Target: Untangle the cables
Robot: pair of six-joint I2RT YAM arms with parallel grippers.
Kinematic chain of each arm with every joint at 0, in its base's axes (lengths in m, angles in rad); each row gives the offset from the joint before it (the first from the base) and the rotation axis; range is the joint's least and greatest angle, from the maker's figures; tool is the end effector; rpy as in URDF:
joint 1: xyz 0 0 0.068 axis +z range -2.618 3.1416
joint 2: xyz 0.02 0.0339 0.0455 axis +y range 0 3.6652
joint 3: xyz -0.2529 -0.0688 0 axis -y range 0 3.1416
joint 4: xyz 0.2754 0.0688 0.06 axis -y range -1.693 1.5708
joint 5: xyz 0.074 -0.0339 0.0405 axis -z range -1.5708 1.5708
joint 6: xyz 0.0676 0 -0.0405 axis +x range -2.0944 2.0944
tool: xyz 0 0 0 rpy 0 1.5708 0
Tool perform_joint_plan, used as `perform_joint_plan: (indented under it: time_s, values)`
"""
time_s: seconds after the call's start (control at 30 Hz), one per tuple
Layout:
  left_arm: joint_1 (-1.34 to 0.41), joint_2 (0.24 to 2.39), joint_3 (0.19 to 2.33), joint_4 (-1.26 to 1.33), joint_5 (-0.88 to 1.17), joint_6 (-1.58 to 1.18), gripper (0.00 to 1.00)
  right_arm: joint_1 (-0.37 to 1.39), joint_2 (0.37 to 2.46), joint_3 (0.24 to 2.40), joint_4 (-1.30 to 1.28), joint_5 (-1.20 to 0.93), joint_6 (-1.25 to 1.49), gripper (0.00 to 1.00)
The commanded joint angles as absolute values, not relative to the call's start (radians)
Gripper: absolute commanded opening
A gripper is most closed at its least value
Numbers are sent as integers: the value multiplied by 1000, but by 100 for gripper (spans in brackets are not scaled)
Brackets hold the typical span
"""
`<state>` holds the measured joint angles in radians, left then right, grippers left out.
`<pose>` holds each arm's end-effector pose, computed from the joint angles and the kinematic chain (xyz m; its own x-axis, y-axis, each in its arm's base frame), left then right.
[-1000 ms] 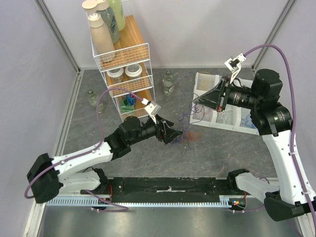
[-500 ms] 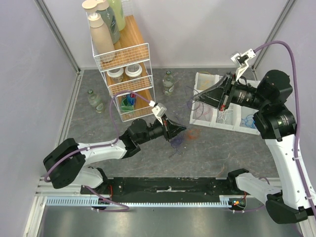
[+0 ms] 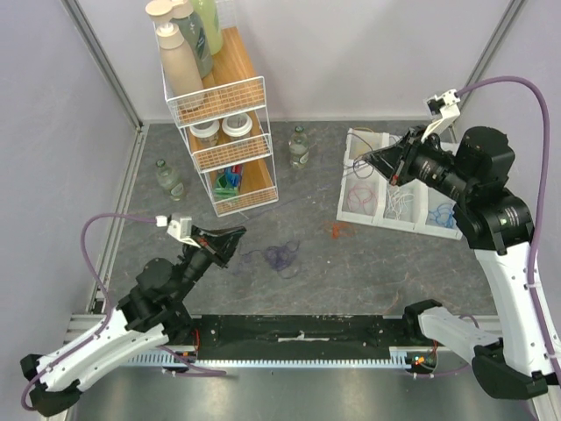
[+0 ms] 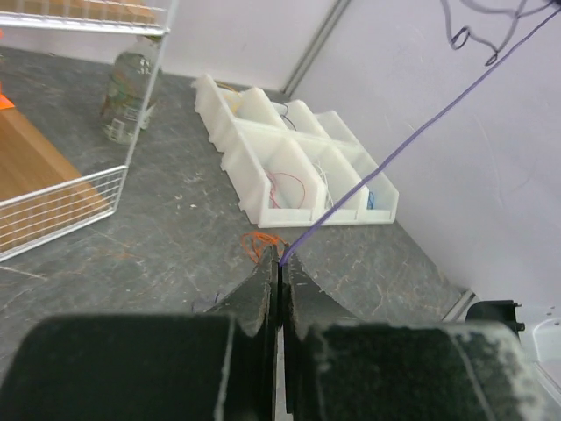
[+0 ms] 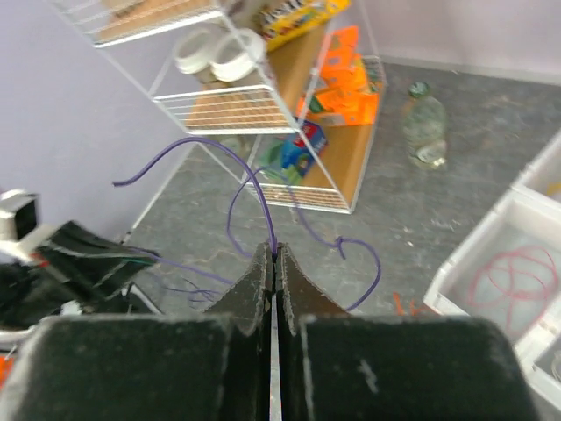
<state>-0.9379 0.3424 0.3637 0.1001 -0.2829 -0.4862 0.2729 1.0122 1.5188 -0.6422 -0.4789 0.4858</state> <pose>0.1298 -0.1450 0.2811 -0.2219 -0.4561 -0.8618 0.5731 0.6541 -0.4937 0.2135 0.0921 0.4959 -0.4321 0.3094 -0.8471 -0.5396 0.6640 0.5177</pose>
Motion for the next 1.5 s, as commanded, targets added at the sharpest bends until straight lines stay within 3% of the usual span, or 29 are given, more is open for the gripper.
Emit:
perform_joint_plan:
  time_s: [0.0,0.13,0.4,0.47,0.6,0.73,0.83,1.03,1.47]
  values:
    - [-936,175,393,-247,-469,-479,2,275,994,1477,-664,-206,453,0]
    - [-939,117,443,-296,-486,-448,2,275,996,1398,-664,-207,452,0]
    - [-936,247,552,-255,-370,-397,2,287,988,1047,-542,-492,546,5]
    - [-937,270,580,-242,-354,-384,2,310,976,970,-540,-499,543,11]
    - [-937,288,638,-238,-347,-342,2,360,973,876,-572,-511,505,36]
    - [-936,307,692,-245,-342,-319,2,367,968,836,-584,-465,473,55]
    - [-937,319,718,-253,-313,-333,2,397,997,815,-565,-465,462,60]
    - [-937,394,797,-279,-227,-370,2,629,993,779,-323,-445,475,72]
    - [-937,652,1106,-373,-245,-457,2,1005,1097,922,118,-310,480,81]
